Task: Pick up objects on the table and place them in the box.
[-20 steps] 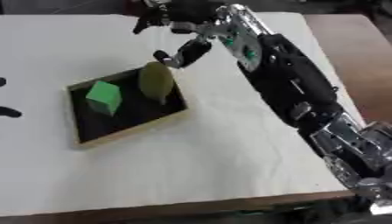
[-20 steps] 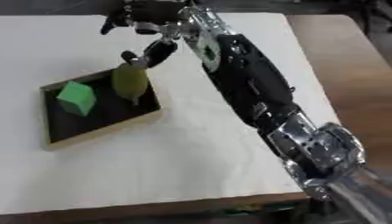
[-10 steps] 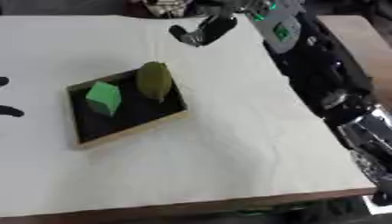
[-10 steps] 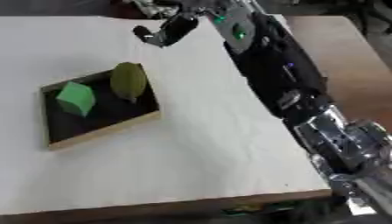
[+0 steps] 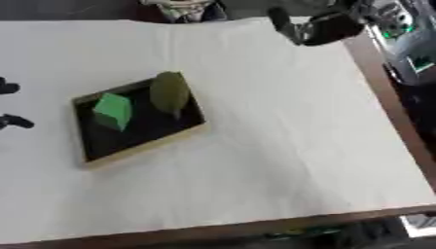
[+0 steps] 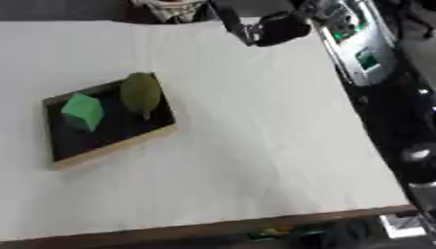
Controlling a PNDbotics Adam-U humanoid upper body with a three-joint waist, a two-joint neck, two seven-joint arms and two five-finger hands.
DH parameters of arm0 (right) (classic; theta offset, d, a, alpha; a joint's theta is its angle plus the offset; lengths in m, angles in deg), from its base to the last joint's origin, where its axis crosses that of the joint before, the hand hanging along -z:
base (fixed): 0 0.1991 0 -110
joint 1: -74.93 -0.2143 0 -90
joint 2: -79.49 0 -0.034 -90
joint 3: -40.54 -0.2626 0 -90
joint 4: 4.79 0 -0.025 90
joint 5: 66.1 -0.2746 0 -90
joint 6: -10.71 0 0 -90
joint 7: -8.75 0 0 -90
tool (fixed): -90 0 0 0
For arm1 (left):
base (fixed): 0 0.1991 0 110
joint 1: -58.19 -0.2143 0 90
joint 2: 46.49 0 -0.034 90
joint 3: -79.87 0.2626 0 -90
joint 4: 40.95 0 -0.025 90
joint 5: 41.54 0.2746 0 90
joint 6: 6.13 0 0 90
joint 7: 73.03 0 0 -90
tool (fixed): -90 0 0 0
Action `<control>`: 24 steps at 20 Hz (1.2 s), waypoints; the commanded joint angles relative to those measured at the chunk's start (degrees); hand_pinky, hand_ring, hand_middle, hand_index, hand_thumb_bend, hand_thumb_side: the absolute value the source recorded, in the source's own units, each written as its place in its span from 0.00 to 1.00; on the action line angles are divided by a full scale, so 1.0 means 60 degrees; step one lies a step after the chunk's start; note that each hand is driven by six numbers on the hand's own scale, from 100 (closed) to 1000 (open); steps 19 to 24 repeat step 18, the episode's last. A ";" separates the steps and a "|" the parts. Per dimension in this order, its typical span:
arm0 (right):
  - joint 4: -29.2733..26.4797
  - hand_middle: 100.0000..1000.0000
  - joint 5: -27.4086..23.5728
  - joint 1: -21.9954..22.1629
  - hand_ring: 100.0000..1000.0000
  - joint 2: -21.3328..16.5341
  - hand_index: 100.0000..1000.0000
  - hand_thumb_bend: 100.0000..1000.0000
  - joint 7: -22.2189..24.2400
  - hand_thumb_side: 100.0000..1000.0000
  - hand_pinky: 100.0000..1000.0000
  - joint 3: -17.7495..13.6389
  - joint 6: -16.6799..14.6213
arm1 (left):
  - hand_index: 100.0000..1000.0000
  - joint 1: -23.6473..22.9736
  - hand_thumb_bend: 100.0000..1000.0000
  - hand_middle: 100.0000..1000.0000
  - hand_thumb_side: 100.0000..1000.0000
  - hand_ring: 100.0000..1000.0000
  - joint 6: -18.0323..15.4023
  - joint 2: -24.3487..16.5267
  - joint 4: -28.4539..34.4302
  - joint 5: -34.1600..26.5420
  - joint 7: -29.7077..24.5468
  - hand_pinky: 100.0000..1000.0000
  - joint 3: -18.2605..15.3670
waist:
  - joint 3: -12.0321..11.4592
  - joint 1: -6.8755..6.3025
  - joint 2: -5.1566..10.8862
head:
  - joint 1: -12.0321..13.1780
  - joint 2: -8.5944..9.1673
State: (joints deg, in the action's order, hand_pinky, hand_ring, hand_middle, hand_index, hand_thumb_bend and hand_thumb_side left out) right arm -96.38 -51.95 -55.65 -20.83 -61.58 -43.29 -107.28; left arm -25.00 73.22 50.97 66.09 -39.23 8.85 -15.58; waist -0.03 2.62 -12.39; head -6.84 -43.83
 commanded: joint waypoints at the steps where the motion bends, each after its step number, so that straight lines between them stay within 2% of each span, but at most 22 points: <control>1: -0.0919 0.70 -0.0672 0.0585 0.82 0.0069 0.93 0.00 -0.0447 0.37 0.85 -0.0763 0.0414 | 0.83 0.0024 0.25 0.71 1.00 0.98 0.0004 -0.0202 0.0141 0.0080 0.0107 0.49 -0.0090 | 0.0073 -0.0045 0.0135 | 0.0094 -0.0038; 8: -0.1736 0.65 -0.1476 0.2410 0.79 0.1230 0.92 0.00 -0.0900 0.41 0.83 -0.1665 0.1137 | 0.83 0.0005 0.15 0.71 0.95 0.99 0.0045 -0.0160 0.0144 0.0293 0.0117 0.49 -0.0102 | 0.0265 -0.0112 0.0128 | 0.0208 -0.0048; 9: -0.1809 0.64 -0.1568 0.2609 0.78 0.1377 0.91 0.00 -0.0972 0.41 0.83 -0.1749 0.1226 | 0.83 0.0002 0.09 0.71 0.92 0.99 0.0050 -0.0157 0.0148 0.0324 0.0119 0.49 -0.0111 | 0.0271 -0.0119 0.0127 | 0.0222 -0.0048; 11: -0.1932 0.63 -0.1748 0.2937 0.77 0.1633 0.91 0.00 -0.1086 0.41 0.82 -0.1853 0.1387 | 0.83 0.0003 0.03 0.71 0.88 0.99 0.0073 -0.0153 0.0151 0.0388 0.0124 0.49 -0.0119 | 0.0296 -0.0126 0.0132 | 0.0236 -0.0048; 12: -0.1969 0.63 -0.1830 0.3070 0.77 0.1732 0.91 0.00 -0.1119 0.41 0.82 -0.1878 0.1459 | 0.83 0.0001 0.00 0.71 0.87 0.99 0.0081 -0.0146 0.0151 0.0417 0.0108 0.50 -0.0108 | 0.0316 -0.0132 0.0136 | 0.0243 -0.0049; 18: -0.1981 0.61 -0.2162 0.3732 0.76 0.2228 0.89 0.00 -0.1161 0.41 0.82 -0.1980 0.1762 | 0.84 0.0002 0.00 0.72 0.79 0.99 0.0094 -0.0118 0.0162 0.0537 0.0020 0.50 -0.0105 | 0.0358 -0.0165 0.0142 | 0.0335 -0.0048; 24: -0.1981 0.61 -0.2162 0.3732 0.76 0.2228 0.89 0.00 -0.1161 0.41 0.82 -0.1980 0.1762 | 0.84 0.0002 0.00 0.72 0.79 0.99 0.0094 -0.0118 0.0162 0.0537 0.0020 0.50 -0.0105 | 0.0358 -0.0165 0.0142 | 0.0335 -0.0048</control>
